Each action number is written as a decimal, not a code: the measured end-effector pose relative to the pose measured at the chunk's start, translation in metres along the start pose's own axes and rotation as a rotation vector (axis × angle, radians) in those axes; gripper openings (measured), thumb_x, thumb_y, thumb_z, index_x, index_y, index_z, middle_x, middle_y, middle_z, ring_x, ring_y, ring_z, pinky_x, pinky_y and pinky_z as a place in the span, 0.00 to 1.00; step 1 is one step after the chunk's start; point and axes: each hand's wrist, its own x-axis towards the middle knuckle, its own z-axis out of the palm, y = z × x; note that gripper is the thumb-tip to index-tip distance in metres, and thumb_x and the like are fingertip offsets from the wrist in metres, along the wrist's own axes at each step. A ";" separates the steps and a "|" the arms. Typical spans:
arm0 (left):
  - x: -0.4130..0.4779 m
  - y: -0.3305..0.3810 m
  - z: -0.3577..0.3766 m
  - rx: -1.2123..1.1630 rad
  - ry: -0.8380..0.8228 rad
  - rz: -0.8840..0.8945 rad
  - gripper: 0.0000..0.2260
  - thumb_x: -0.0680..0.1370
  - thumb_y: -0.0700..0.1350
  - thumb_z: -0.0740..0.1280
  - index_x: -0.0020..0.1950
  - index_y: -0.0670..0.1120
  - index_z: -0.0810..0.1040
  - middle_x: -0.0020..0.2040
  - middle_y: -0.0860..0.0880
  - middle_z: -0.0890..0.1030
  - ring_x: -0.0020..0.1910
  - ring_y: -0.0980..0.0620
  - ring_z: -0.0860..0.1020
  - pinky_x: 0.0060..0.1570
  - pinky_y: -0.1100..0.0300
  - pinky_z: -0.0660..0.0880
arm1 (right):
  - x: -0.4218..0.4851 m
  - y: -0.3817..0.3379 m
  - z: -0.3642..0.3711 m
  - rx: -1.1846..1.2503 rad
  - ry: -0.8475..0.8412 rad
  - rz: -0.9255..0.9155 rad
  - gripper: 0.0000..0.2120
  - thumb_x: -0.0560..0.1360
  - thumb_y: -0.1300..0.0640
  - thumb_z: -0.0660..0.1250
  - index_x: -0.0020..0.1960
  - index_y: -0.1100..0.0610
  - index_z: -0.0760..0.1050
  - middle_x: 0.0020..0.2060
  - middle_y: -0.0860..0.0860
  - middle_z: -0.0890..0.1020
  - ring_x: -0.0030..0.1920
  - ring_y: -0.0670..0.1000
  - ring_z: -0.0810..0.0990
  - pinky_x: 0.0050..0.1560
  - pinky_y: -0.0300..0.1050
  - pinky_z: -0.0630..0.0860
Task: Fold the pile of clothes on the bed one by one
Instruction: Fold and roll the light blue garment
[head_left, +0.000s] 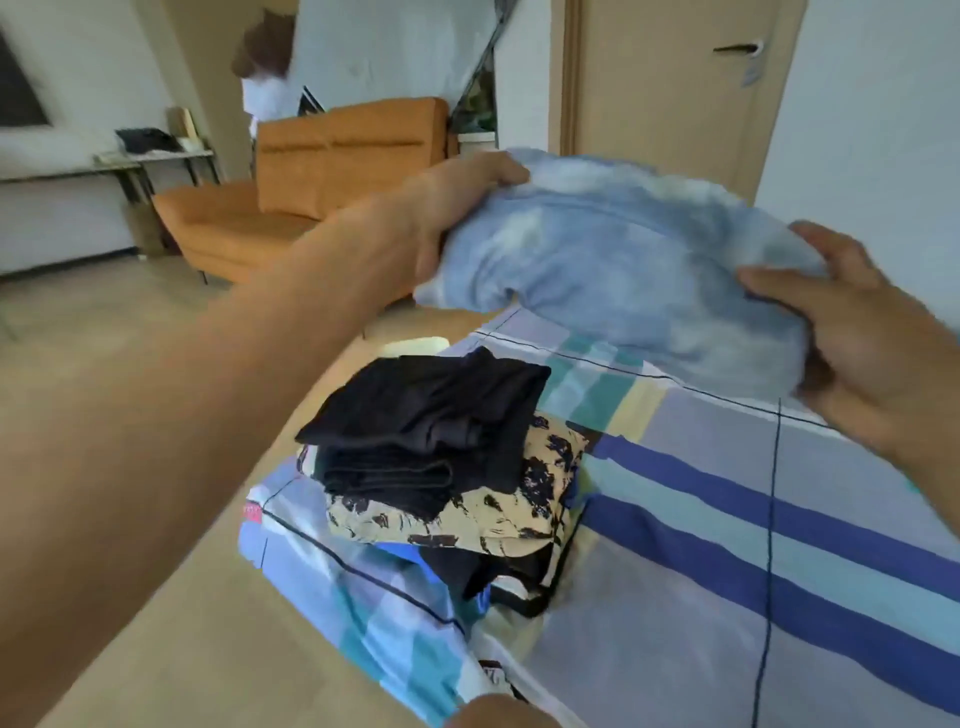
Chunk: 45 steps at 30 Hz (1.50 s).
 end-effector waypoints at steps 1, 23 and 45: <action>-0.001 0.007 -0.027 0.026 0.093 -0.010 0.14 0.77 0.55 0.66 0.51 0.45 0.80 0.49 0.44 0.84 0.49 0.45 0.82 0.47 0.56 0.78 | 0.018 -0.004 0.023 -0.017 -0.048 0.030 0.28 0.74 0.56 0.73 0.70 0.43 0.68 0.57 0.43 0.80 0.49 0.46 0.82 0.36 0.41 0.79; 0.009 -0.160 -0.105 0.935 0.086 0.328 0.29 0.77 0.66 0.53 0.73 0.54 0.70 0.70 0.51 0.72 0.69 0.50 0.70 0.70 0.50 0.65 | 0.022 0.085 0.161 -1.093 -0.297 -0.333 0.32 0.81 0.45 0.60 0.80 0.52 0.53 0.73 0.54 0.61 0.73 0.57 0.63 0.72 0.58 0.62; 0.020 -0.175 -0.058 1.068 0.094 0.373 0.36 0.72 0.74 0.51 0.73 0.55 0.70 0.69 0.52 0.76 0.67 0.49 0.74 0.66 0.43 0.68 | 0.017 0.132 0.141 -1.163 -0.459 -0.119 0.35 0.80 0.34 0.52 0.80 0.52 0.55 0.77 0.52 0.64 0.76 0.55 0.61 0.76 0.61 0.54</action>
